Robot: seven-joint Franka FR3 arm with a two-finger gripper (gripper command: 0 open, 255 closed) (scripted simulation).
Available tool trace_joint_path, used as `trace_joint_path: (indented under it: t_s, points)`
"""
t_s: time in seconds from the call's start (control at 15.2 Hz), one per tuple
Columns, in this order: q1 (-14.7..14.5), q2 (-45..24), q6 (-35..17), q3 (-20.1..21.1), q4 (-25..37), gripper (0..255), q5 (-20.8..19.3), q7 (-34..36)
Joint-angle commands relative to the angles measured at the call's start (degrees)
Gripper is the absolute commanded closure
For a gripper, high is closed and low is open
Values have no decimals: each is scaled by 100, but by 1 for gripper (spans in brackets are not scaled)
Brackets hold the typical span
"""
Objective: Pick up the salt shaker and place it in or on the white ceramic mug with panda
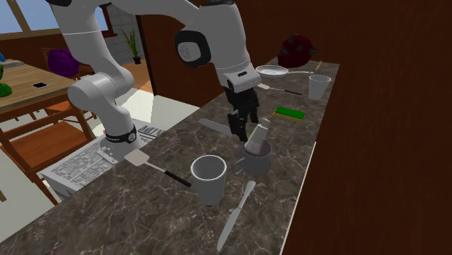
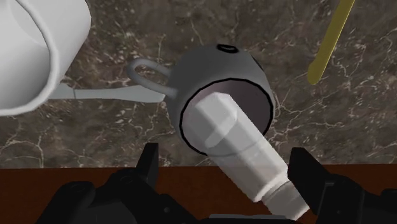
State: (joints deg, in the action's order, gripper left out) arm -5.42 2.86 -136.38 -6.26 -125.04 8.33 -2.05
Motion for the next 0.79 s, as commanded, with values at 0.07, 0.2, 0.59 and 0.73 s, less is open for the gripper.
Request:
trace_joint_path:
  t_s: [0.07,0.2,0.59,0.73]
  points:
    - [22,253,352,-15,102,0,-76,48]
    - [41,458,668,-24,215,0,-134,86]
    - [42,458,668,-23,215,0,-134,86]
    - [42,458,668,-23,215,0,-134,86]
